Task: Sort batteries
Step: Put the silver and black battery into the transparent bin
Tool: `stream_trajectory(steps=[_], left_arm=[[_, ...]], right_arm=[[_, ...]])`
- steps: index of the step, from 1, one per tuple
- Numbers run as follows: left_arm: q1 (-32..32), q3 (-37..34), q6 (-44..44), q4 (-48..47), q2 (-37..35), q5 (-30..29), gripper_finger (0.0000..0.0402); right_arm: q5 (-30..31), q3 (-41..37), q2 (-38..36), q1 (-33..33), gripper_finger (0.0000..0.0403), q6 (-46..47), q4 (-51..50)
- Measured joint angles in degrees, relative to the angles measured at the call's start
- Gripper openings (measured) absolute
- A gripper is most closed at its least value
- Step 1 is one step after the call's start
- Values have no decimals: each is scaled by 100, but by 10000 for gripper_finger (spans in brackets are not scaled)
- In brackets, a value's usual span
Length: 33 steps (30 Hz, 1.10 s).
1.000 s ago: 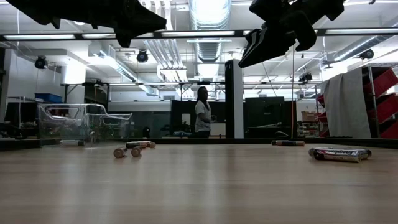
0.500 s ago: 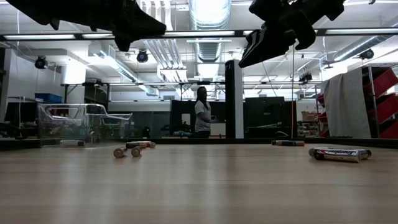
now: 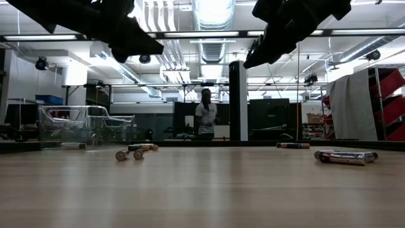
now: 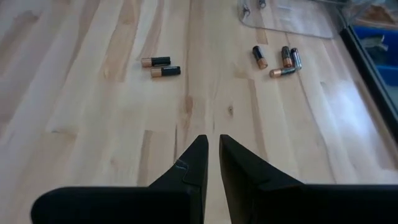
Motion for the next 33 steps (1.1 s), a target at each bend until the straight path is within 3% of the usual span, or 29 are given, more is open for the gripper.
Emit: stream_trajectory(steps=[9, 19, 22, 28, 33], left_arm=[[-11, 0, -102, -1008, -558, 7, 41], [-9, 0, 738, -1680, -1348, -50, 41], [-9, 0, 1156, -1748, -1497, -196, 41], [-4, 0, 1511, -1797, -1673, -1067, 41], [-4, 2, 1721, -1958, -1740, -1158, 41]], right_arm=[[16, 0, 0, 359, 31, 757, -4], [754, 178, 1, 534, 31, 1440, -21], [761, 451, 103, 536, 31, 1444, 14], [798, 1295, 795, 534, 31, 1056, -84], [799, 2233, 1647, 534, 31, 1127, -1020]])
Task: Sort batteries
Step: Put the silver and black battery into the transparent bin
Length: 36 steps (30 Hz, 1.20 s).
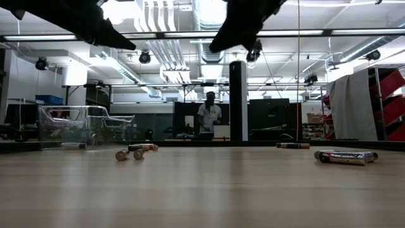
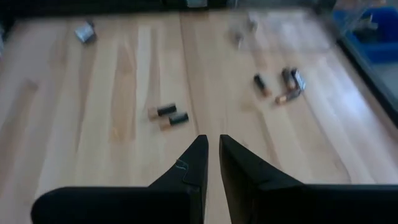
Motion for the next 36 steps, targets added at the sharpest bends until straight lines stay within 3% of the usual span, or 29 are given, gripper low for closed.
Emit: stream_trajectory(steps=[8, 15, 19, 24, 27, 32, 36], left_arm=[[0, 0, 3, -259, -26, 0, 41], [0, 0, -214, -298, -25, 4, 41], [0, 0, -432, -497, -2, 16, 41], [0, 0, -823, -548, 29, 22, 41], [0, 0, -925, -546, 26, 24, 41], [0, 0, -923, -537, 21, 24, 41], [0, 0, -861, -514, 15, 19, 41]], right_arm=[[-5, 1730, 1196, 13, 31, 72, -1717], [-126, 2521, 1540, 26, 31, 209, -2610], [-327, 2621, 1529, 128, 31, 1279, -3631], [-1458, 2530, 1511, 469, 31, 2899, -4549], [-1929, 2416, 1507, 852, 31, 3377, -4757], [-1982, 2274, 1507, 1432, 31, 3887, -4812], [-1884, 2129, 1541, 1461, 31, 4449, -4806]])
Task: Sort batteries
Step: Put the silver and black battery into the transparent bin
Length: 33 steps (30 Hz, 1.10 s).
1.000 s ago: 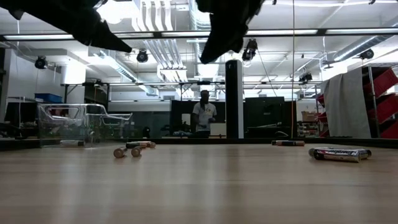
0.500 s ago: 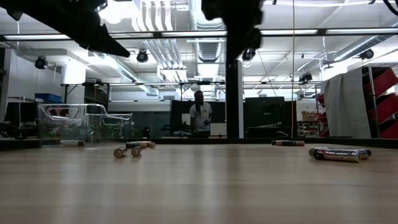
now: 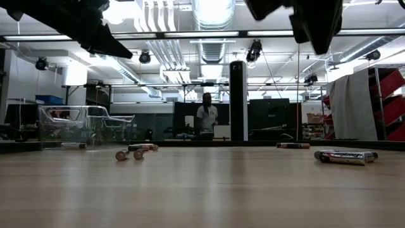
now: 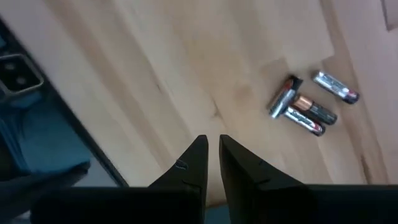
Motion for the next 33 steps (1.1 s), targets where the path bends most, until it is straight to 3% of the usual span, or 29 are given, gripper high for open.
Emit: stream_trajectory(steps=[8, 23, 33], left_arm=[[0, 0, 396, 228, -2, -7, 41], [0, 0, 712, 300, -4, -17, 41], [0, 0, 737, 309, -2, -17, 41]], right_arm=[[354, -353, 8, -74, 40, 163, 6], [510, -1122, 10, -72, 148, -318, 697], [831, -1680, 10, -99, 162, -87, 977]])
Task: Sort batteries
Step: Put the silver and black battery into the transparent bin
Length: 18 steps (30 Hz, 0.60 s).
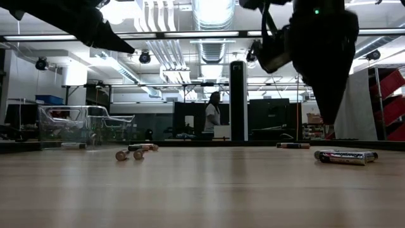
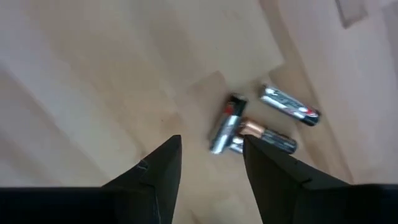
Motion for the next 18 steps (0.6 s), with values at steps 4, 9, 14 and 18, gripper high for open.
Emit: stream_trajectory(steps=[4, 9, 14, 18], left_arm=[[0, 0, 0, 0, 0, 0, 41], [0, 0, 0, 0, 0, 0, 41], [0, 0, 0, 0, 0, 0, 41], [0, 0, -1, 0, 0, 0, 41]], right_arm=[[44, -158, 0, -97, 153, 177, 205], [-30, -181, 0, -175, 142, 569, 443], [-273, -181, 92, -176, 137, 1032, 507], [-323, -181, 266, -177, 145, 994, 583]])
